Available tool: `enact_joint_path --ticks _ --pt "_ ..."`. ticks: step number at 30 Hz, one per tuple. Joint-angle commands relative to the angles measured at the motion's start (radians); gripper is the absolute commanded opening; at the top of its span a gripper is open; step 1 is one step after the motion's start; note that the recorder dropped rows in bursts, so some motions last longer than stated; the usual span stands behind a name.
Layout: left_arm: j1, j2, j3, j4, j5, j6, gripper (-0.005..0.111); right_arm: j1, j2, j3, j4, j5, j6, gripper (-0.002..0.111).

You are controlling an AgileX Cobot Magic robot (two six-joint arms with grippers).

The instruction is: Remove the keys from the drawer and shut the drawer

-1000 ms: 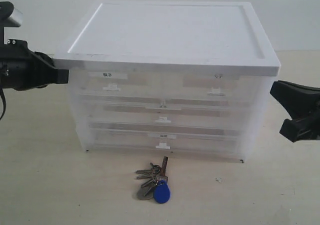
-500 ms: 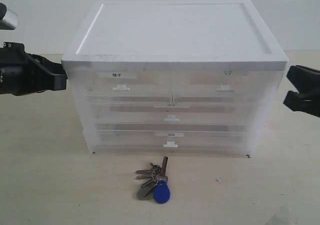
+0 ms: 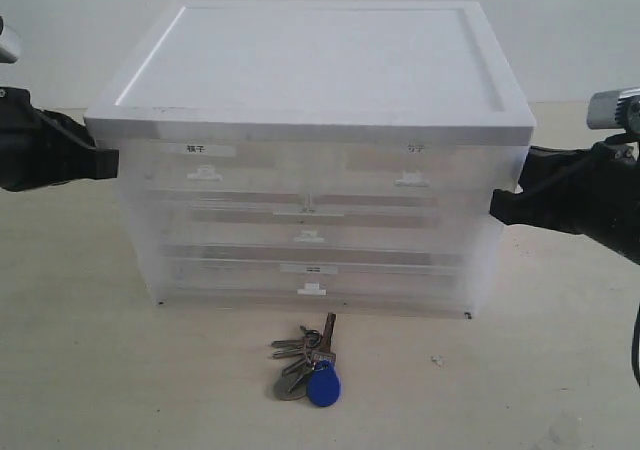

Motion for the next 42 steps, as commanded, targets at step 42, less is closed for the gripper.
enact_joint_path --ticks 42 --pt "-0.014 -0.498 0.126 -0.514 0.027 0.342 0.004 0.034 -0.547 0.098 0.145 0.374 -0.118 0.0"
